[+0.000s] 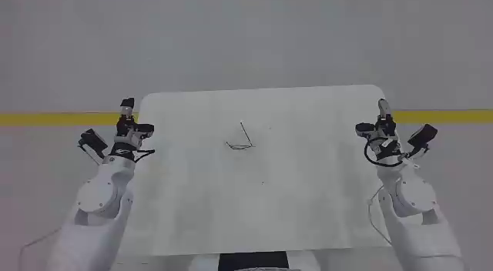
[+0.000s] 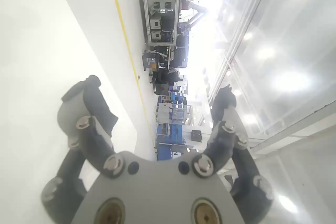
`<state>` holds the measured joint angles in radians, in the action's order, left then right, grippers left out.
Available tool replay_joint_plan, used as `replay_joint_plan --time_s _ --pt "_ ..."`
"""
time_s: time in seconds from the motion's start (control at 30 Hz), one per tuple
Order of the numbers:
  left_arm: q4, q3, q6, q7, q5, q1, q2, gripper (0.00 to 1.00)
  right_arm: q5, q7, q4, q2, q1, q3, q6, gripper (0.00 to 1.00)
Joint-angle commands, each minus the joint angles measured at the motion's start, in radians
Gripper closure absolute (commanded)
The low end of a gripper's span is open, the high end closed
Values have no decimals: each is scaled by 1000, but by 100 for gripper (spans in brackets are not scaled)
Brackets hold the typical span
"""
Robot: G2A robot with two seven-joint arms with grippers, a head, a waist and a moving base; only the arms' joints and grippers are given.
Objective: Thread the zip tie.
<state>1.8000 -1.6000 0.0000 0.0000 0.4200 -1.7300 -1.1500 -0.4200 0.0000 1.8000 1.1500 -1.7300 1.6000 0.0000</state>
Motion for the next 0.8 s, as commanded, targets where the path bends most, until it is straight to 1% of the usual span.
replay_joint_plan --time_s 0.0,0.03,0.07,0.1,0.13,0.27,0.4,0.43,0.47,0.77 --pt "0 0 0 0 0 0 0 0 0 0 0 0 0 0 0 22" --pt "0 0 0 0 0 0 0 0 0 0 0 0 0 0 0 0" --pt "0 0 0 0 0 0 0 22 0 0 0 0 0 0 0 22" --pt "0 0 0 0 0 0 0 0 8 4 3 0 2 -1 -3 0" --pt "0 0 0 0 0 0 0 0 17 8 5 -1 5 -2 -5 0" --pt "0 0 0 0 0 0 0 0 126 61 4 -2 40 -31 -7 0" --pt "0 0 0 0 0 0 0 0 248 117 1 -4 76 -77 -11 0" --pt "0 0 0 0 0 0 0 0 262 127 0 -3 81 -90 -22 0" --pt "0 0 0 0 0 0 0 0 267 136 2 -2 82 -95 -32 0" --pt "0 0 0 0 0 0 0 0 267 136 2 -2 82 -95 -32 0"
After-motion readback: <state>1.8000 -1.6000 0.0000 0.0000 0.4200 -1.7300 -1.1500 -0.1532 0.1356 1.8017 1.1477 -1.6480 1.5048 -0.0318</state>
